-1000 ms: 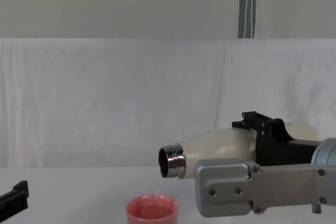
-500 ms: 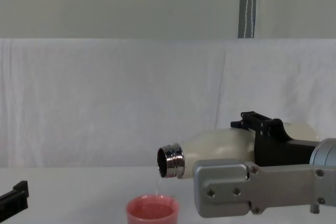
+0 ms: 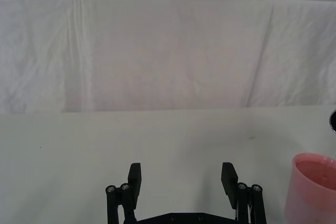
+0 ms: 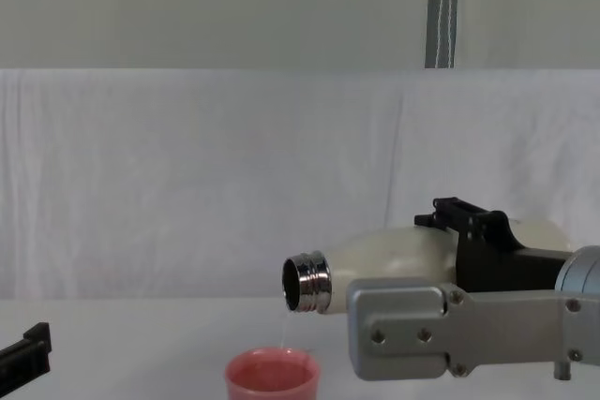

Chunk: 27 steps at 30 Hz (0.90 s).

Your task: Grasp the thermos with one hand and pour water into the cup lid.

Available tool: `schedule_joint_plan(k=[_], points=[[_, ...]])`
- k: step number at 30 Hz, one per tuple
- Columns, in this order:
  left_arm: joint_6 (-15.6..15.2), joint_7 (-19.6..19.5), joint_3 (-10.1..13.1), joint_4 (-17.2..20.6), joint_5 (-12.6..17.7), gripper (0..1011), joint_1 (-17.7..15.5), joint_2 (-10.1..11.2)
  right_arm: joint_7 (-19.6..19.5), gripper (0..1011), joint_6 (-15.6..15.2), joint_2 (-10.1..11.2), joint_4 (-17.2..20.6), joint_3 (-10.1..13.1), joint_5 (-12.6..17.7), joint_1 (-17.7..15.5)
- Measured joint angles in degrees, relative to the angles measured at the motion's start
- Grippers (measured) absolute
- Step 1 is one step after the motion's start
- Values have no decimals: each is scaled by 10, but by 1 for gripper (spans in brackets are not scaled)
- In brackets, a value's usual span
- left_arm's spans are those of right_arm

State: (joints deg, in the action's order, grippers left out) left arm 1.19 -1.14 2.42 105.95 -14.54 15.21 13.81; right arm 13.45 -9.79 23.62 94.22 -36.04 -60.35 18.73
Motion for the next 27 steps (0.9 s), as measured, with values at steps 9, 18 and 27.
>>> schedule_joint_plan(k=[9,18,27], points=[[0,0,0,0,0,1001,0,0,-7,950,8,-6,2,11,24,-8],[0,0,0,0,0,1001,0,0,-15,950,21,-16,3,29,66,-22],[0,0,0,0,0,1001,0,0,-23,950,32,-23,5,45,100,-33]])
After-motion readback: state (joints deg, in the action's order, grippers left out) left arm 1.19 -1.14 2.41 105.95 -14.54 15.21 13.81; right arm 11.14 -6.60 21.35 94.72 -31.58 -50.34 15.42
